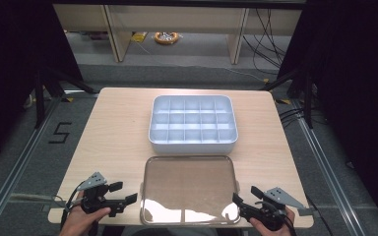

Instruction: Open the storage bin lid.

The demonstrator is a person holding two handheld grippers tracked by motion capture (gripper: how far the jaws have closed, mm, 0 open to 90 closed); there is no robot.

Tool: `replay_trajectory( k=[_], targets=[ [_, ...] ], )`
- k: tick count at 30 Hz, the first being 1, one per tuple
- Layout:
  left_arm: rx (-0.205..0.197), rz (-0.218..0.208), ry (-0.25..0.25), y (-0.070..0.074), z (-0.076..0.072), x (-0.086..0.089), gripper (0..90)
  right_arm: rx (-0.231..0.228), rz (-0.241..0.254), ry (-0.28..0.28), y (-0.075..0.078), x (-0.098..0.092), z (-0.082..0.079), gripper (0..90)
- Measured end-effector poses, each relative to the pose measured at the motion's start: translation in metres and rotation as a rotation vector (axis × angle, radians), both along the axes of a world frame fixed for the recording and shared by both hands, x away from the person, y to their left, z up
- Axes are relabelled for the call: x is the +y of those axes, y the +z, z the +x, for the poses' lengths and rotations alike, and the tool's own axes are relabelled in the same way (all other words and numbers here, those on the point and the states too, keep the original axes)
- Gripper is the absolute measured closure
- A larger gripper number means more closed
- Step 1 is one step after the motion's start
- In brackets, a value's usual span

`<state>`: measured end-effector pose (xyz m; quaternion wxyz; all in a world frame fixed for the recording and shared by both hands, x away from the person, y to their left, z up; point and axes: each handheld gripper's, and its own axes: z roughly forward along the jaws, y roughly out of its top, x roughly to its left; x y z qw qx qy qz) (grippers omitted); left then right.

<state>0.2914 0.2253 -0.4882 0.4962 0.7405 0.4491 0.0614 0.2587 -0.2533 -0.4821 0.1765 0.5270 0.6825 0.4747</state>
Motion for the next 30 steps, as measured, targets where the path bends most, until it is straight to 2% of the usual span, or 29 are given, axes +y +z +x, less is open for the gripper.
replay_trajectory(
  k=[1, 2, 4, 5, 7, 8, 10, 12, 14, 16, 19, 21, 24, 26, 30],
  targets=[
    [-0.003, 0.003, 0.008, 0.000, -0.003, 0.000, 16.4, -0.003, 0.000, -0.002, 0.000, -0.001, -0.001, 22.8],
    [-0.010, 0.000, 0.008, 0.000, -0.004, -0.001, 15.8, -0.014, 0.021, 0.001, -0.001, 0.000, -0.001, 22.8],
    [-0.013, 0.002, -0.004, 0.000, -0.006, 0.000, 14.8, -0.020, 0.006, 0.003, -0.002, -0.002, -0.002, 22.5],
    [-0.013, 0.002, -0.004, 0.000, -0.006, 0.000, 14.9, -0.022, 0.014, -0.003, -0.002, -0.001, -0.002, 22.4],
    [-0.025, 0.002, -0.001, 0.001, -0.010, -0.001, 14.8, -0.015, 0.016, 0.000, -0.002, -0.002, -0.004, 22.2],
    [-0.027, 0.009, -0.009, 0.001, -0.011, -0.001, 14.9, 0.001, 0.027, -0.016, -0.001, -0.001, -0.006, 22.2],
    [-0.025, 0.010, -0.013, 0.001, -0.012, -0.001, 14.8, -0.011, 0.030, 0.000, -0.001, -0.002, -0.006, 22.2],
    [-0.032, 0.027, -0.013, 0.002, -0.016, -0.001, 14.8, -0.015, 0.007, -0.014, -0.001, -0.003, -0.008, 22.1],
    [-0.033, 0.022, -0.020, 0.001, -0.017, -0.001, 14.9, -0.003, 0.043, -0.025, -0.001, -0.001, -0.011, 22.1],
    [-0.033, 0.017, -0.022, 0.001, -0.018, -0.002, 14.8, -0.027, 0.002, -0.015, 0.000, -0.004, -0.011, 22.1],
    [-0.029, 0.018, -0.012, 0.001, -0.019, -0.002, 14.8, -0.023, -0.010, -0.022, 0.001, -0.004, -0.011, 22.0],
    [-0.029, 0.019, -0.020, 0.001, -0.019, -0.001, 14.9, -0.024, 0.028, -0.017, -0.001, -0.002, -0.010, 22.0],
    [-0.023, 0.017, -0.009, 0.000, -0.019, -0.002, 14.9, -0.029, 0.018, -0.014, -0.001, -0.003, -0.009, 22.0],
    [-0.028, 0.023, -0.027, 0.000, -0.018, -0.001, 14.9, -0.022, 0.025, -0.017, -0.001, -0.003, -0.010, 22.0],
    [-0.025, 0.023, -0.025, 0.000, -0.018, -0.001, 14.9, -0.020, 0.024, -0.019, -0.002, -0.004, -0.009, 22.1]
  ],
)
